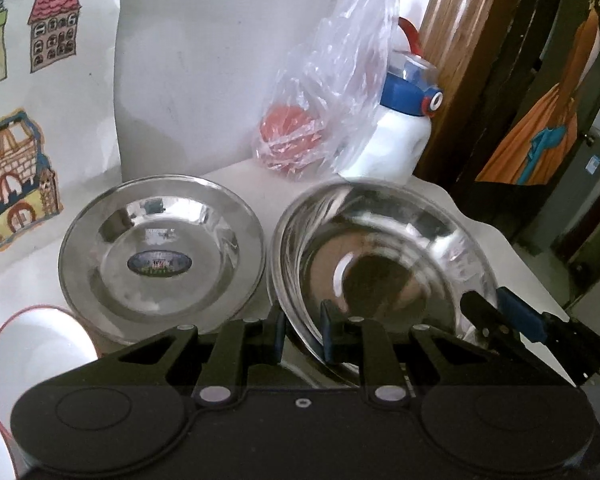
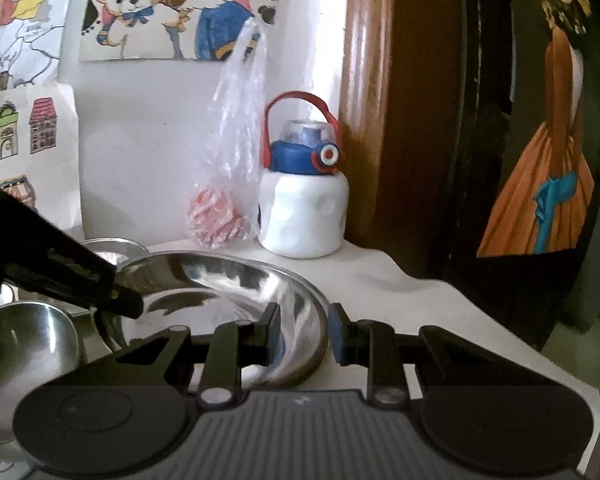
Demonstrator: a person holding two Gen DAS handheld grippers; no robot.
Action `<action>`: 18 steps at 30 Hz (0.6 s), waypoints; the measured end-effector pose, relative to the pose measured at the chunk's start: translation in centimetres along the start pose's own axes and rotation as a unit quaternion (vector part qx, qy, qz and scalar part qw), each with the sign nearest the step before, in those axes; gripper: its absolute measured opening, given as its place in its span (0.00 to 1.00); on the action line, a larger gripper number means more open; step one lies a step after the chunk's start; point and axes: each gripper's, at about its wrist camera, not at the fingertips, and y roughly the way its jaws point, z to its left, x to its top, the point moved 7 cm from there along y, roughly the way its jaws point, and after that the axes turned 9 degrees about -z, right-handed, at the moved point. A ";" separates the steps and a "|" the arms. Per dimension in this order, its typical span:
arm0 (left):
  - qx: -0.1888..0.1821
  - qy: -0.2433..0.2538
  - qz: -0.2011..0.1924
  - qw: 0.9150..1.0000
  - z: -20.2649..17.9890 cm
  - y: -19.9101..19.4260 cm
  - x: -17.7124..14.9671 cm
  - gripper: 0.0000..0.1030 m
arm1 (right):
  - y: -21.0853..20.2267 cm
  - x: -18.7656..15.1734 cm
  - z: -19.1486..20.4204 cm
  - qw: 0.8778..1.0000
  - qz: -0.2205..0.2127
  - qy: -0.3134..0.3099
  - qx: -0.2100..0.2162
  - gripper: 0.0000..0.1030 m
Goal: Organize plates and bowls
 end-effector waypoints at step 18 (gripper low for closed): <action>0.006 0.016 -0.013 1.000 0.0 -0.5 0.8 0.47 | -1.6 0.6 0.1 1.000 -0.025 0.002 0.008 0.48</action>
